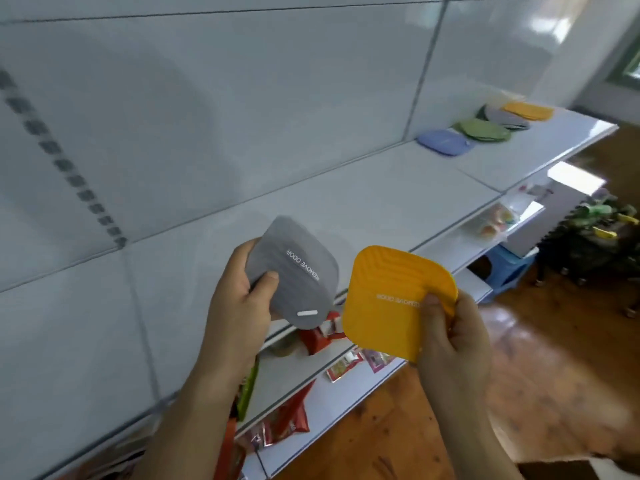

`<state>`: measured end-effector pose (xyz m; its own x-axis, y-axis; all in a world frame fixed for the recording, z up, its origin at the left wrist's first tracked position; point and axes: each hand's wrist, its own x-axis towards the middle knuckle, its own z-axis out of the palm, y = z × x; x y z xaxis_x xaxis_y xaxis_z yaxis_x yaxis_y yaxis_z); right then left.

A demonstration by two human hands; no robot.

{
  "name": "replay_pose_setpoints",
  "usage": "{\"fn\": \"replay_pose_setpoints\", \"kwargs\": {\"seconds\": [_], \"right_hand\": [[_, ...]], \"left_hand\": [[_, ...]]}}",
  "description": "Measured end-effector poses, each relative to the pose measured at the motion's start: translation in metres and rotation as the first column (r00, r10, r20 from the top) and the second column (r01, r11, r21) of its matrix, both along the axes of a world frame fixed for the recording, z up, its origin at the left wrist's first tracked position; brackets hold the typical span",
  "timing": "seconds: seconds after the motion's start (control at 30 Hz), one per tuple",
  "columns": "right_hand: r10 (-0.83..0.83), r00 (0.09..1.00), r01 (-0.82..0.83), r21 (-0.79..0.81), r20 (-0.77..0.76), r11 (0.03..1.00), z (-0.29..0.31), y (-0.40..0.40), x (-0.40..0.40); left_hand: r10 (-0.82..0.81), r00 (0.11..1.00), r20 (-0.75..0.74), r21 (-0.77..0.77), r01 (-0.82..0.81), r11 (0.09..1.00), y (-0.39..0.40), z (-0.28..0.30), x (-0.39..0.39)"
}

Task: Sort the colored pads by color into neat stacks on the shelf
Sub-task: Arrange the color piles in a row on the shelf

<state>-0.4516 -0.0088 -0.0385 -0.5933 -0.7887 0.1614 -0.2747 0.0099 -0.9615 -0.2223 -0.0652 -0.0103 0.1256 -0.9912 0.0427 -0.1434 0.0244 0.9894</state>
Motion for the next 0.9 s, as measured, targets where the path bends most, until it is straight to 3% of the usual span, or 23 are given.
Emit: {"fn": "replay_pose_setpoints", "kwargs": {"seconds": [0.2, 0.43, 0.9], "right_hand": [[-0.113, 0.994, 0.113, 0.015, 0.005, 0.994, -0.003, 0.009, -0.125], [-0.229, 0.972, 0.228, 0.018, 0.051, 0.974, -0.012, -0.006, -0.228], [-0.242, 0.970, 0.242, -0.027, 0.007, 0.970, 0.001, -0.164, -0.395]], "left_hand": [[-0.198, 0.980, -0.029, -0.007, 0.197, 0.980, -0.019, -0.005, -0.146], [-0.252, 0.917, 0.308, -0.029, 0.273, 0.961, -0.061, -0.016, -0.265], [-0.227, 0.971, -0.078, 0.007, 0.228, 0.974, -0.237, -0.016, -0.451]]}}
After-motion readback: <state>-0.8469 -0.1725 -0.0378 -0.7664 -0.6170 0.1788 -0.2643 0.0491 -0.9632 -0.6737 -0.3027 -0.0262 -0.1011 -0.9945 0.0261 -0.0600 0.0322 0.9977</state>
